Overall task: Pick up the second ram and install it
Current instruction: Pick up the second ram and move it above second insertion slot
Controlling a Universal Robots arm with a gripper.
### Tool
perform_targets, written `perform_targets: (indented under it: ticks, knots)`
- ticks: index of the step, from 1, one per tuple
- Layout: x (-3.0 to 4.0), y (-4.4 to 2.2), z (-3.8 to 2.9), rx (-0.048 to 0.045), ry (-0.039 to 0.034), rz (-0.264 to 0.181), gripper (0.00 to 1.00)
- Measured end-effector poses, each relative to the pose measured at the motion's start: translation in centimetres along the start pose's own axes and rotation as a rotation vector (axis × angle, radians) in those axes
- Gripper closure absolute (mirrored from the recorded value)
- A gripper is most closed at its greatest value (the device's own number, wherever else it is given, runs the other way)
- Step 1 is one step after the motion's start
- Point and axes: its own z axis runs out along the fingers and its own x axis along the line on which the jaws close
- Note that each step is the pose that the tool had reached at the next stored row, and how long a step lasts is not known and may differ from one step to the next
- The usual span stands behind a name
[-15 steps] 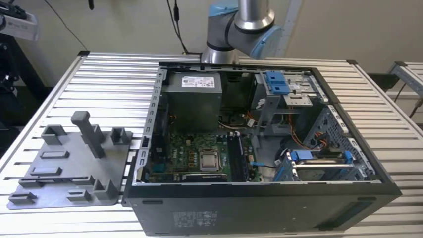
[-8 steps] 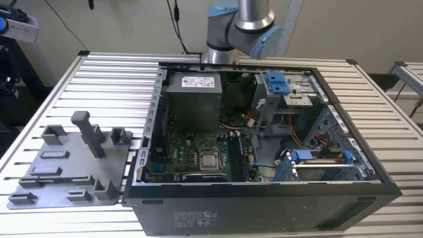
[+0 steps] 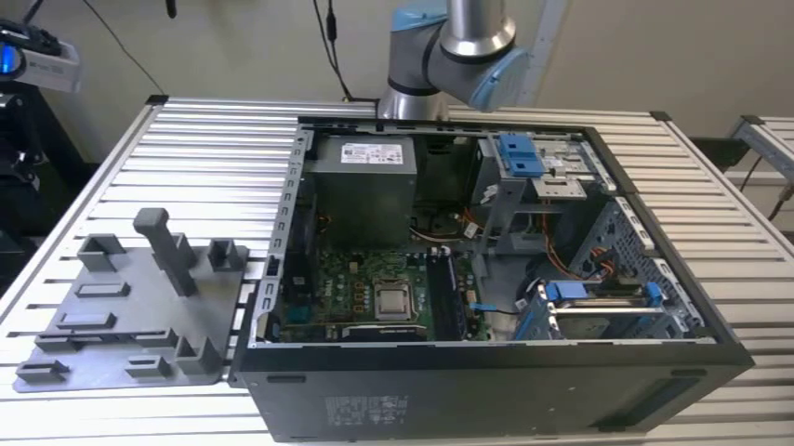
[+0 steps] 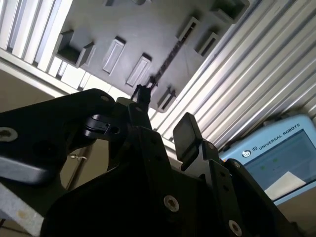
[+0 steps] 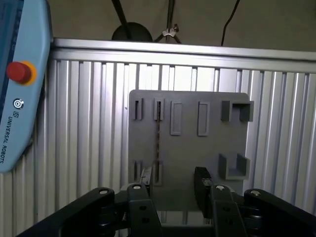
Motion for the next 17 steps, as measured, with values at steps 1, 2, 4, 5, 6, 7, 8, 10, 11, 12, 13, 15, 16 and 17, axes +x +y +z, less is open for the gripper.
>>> perform_targets:
  ticks: [1, 2, 4, 5, 6, 7, 8, 10, 11, 12, 13, 15, 16, 17]
  knots:
    - [0.00, 0.00, 0.15, 0.0000, 0.0001, 0.000, 0.52]
    - [0.00, -0.01, 0.30, -0.0001, 0.0002, 0.000, 0.52]
    - [0.00, 0.02, 0.68, 0.0040, 0.0002, -0.001, 0.52]
    - [0.00, 0.01, 0.85, 0.0059, 0.0003, -0.001, 0.52]
    - [0.01, 0.01, 1.03, 0.0068, 0.0003, -0.001, 0.52]
    - [0.01, 0.02, 1.15, 0.0071, 0.0003, -0.002, 0.52]
    - [0.00, 0.02, 1.24, 0.0072, 0.0003, -0.002, 0.52]
    - [0.00, 0.02, 1.36, 0.0071, 0.0005, -0.002, 0.52]
    - [0.00, 0.02, 1.44, 0.0072, 0.0004, -0.002, 0.52]
    - [0.00, 0.02, 1.50, 0.0072, 0.0004, -0.002, 0.52]
    - [0.00, 0.01, 1.59, 0.0073, 0.0003, -0.002, 0.52]
    - [0.01, 0.01, 1.81, 0.0075, 0.0004, -0.002, 0.52]
    - [0.01, 0.01, 1.94, 0.0077, 0.0004, -0.002, 0.52]
    - [0.02, 0.01, 2.08, 0.0077, 0.0004, -0.003, 0.52]
